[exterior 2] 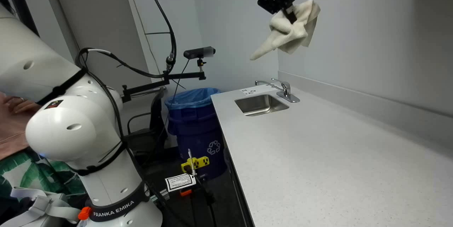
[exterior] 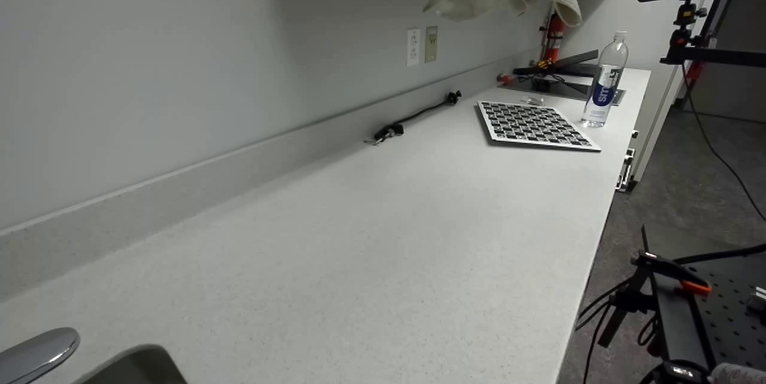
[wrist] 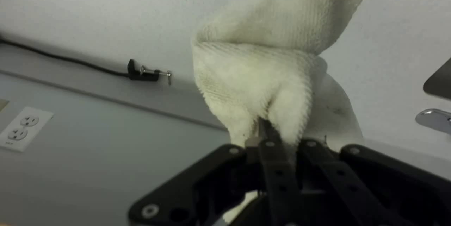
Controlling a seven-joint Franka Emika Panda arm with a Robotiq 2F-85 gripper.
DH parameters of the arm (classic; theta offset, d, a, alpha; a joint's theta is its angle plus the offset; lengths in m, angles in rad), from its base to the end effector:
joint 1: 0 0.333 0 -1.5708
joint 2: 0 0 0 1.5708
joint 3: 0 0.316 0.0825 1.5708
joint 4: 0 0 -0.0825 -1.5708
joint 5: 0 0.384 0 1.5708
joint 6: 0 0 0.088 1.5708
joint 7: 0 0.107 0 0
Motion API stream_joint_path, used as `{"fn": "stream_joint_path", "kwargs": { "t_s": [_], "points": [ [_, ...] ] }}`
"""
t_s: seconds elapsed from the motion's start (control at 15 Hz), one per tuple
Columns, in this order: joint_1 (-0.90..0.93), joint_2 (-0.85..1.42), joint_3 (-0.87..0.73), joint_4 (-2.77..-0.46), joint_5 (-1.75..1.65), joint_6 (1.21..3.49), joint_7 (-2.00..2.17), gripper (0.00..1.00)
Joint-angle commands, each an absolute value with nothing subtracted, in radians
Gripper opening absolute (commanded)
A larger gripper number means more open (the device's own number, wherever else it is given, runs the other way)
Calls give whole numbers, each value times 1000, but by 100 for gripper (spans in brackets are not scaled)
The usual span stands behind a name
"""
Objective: Wipe the counter top using the cloth
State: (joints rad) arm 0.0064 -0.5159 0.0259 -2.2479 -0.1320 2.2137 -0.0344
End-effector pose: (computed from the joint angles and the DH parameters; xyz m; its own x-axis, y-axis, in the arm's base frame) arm 0.4356 0.0119 0.6146 0.8804 0.1443 0.4518 0.0801 -0.9842 0.1582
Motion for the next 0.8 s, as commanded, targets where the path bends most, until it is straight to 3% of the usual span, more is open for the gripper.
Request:
{"fn": "stream_joint_path", "kwargs": {
  "t_s": [0.0,0.73],
  "points": [
    [-24,-560,48,-2279,-188,2337,21,2],
    [-105,-564,90,-2334,-285,2621,148,2]
  ]
}}
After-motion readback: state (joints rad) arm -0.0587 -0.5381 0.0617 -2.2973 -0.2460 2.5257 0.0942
